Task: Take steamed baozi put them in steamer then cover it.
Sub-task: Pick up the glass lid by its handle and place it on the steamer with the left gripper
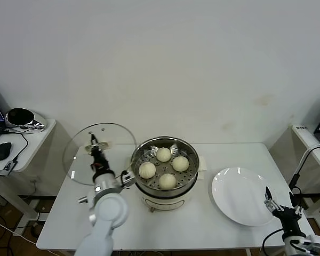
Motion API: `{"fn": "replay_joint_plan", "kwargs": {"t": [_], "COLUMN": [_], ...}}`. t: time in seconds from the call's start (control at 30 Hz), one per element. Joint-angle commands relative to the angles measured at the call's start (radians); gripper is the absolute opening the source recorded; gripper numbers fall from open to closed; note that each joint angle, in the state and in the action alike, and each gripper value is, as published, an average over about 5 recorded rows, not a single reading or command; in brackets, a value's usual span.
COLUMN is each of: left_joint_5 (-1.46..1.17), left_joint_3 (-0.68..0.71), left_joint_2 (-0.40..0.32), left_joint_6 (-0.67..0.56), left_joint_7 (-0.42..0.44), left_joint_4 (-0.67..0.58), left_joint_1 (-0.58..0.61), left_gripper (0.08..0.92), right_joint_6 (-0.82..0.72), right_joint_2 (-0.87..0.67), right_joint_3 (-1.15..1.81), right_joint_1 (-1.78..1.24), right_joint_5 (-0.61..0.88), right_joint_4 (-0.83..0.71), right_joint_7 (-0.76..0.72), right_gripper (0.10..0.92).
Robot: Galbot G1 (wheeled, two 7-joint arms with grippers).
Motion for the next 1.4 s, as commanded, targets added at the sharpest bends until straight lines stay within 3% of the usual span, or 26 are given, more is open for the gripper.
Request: {"fn": "replay_joint_plan", "kwargs": {"t": [0.03,0.47,0.83,1.4], "left_joint_5": [0.071,0.052,0.001,0.038], "left_joint_3": [0.209,0.387,0.381,0.36], "left_joint_2": [-0.105,-0.181,-0.178,-0.18], "left_joint_6": [0.041,0.042,0.043,0.044], "left_joint_7": [0.055,0.054,0.03,0.065], "left_joint_4": [0.094,0.202,0.246,0.251], "left_joint_1": [-0.134,-0.173,-0.157,-0.134], "left_gripper": [0.129,0.129,0.129,0.129], "right_joint_6": [0.007,0.025,0.029,0.03], "right_joint_2": [0.03,0.04,0.049,0.049], "right_joint_3": [-0.001,0.009,0.011,0.01], "right_joint_1": [0.007,0.002,0.002,0.005], "right_joint_5": [-0.031,-0.059,-0.068,-0.073], "right_joint_4": [-0.007,-0.024,-0.025,-0.03], "right_joint_7": [-0.002,-0.004,-0.005,-0.006], "right_gripper": [0.823,0.823,0.823,0.823]}}
